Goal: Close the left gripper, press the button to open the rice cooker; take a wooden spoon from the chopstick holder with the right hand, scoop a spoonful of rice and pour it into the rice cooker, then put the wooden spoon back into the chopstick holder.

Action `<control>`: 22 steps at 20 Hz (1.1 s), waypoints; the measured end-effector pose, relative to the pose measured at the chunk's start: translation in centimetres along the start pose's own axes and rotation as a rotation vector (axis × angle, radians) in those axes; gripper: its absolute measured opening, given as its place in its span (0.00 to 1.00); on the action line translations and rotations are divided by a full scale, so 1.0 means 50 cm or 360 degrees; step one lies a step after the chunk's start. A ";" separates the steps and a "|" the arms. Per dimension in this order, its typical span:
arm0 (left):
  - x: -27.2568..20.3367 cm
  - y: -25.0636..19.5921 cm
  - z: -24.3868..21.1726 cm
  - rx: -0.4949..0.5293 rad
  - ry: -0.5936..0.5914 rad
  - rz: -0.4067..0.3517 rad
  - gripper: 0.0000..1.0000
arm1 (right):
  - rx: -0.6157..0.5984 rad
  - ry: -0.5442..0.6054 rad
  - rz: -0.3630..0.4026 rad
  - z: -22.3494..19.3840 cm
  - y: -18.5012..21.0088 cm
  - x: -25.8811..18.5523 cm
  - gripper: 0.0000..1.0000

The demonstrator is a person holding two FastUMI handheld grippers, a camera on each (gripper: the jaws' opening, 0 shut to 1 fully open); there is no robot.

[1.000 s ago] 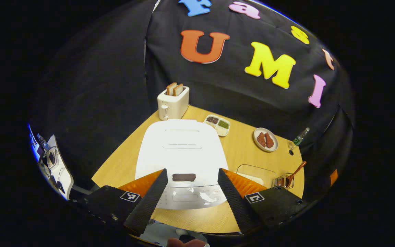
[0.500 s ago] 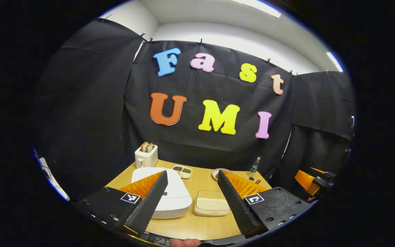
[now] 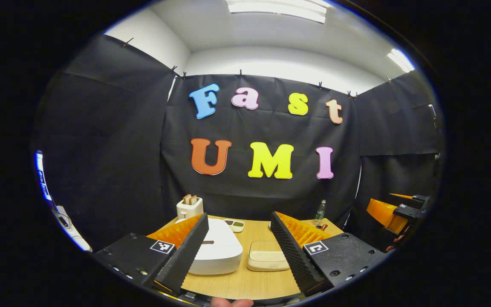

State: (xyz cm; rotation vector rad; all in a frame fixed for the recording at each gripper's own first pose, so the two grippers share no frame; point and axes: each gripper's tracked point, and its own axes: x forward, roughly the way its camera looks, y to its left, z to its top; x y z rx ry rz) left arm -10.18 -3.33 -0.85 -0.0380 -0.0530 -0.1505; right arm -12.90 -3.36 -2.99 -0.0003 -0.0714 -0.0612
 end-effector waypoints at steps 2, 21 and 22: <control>-0.003 0.002 0.005 -0.0001 -0.0028 0.0012 0.94 | -0.0007 -0.0011 0.0017 -0.006 -0.002 -0.004 0.97; -0.016 -0.008 -0.006 0.0049 -0.0026 0.0004 0.94 | 0.0025 0.0043 0.0058 -0.027 0.013 0.018 0.99; -0.018 -0.009 -0.008 0.0050 -0.0023 0.0001 0.94 | 0.0024 0.0044 0.0058 -0.026 0.012 0.018 0.99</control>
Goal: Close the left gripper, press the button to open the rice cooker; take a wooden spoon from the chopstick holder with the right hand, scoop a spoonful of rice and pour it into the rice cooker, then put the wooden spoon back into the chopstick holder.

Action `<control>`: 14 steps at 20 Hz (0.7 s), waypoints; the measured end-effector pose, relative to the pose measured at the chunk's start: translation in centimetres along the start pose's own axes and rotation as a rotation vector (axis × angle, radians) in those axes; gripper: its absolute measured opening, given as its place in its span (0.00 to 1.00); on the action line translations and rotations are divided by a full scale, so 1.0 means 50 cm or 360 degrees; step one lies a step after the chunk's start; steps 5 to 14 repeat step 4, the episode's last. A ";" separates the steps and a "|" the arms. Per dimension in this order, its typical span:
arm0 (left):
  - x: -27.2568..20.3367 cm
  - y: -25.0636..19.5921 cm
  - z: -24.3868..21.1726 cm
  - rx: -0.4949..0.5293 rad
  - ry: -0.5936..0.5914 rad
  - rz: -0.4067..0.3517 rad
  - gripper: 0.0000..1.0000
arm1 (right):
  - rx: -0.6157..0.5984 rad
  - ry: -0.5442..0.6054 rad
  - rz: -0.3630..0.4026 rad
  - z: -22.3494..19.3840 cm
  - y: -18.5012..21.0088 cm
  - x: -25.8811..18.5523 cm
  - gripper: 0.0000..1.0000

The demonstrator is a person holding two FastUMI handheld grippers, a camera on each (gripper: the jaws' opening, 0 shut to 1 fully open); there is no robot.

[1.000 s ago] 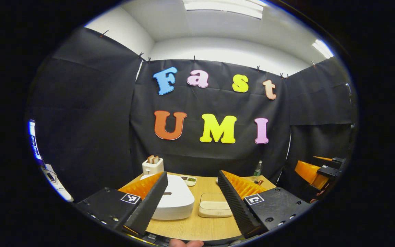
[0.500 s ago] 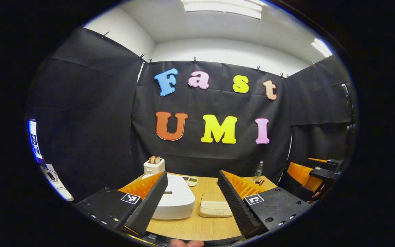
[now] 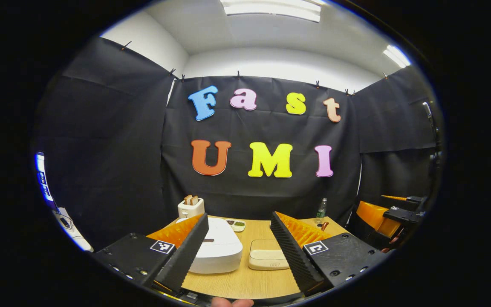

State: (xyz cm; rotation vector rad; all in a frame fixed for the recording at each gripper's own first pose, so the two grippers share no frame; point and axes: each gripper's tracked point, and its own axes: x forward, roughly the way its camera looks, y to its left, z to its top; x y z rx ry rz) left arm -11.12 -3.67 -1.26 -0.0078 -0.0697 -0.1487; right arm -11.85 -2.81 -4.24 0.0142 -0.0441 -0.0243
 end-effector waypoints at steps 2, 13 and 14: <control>0.001 -0.003 -0.001 0.0002 0.0004 -0.0005 0.94 | 0.0000 0.0005 0.0004 0.001 0.000 -0.001 0.98; 0.003 -0.004 0.000 0.0004 0.0005 -0.0007 0.94 | -0.0005 -0.0006 0.0007 0.008 -0.001 -0.002 0.99; 0.003 -0.004 0.000 0.0004 0.0005 -0.0007 0.94 | -0.0005 -0.0006 0.0007 0.008 -0.001 -0.002 0.99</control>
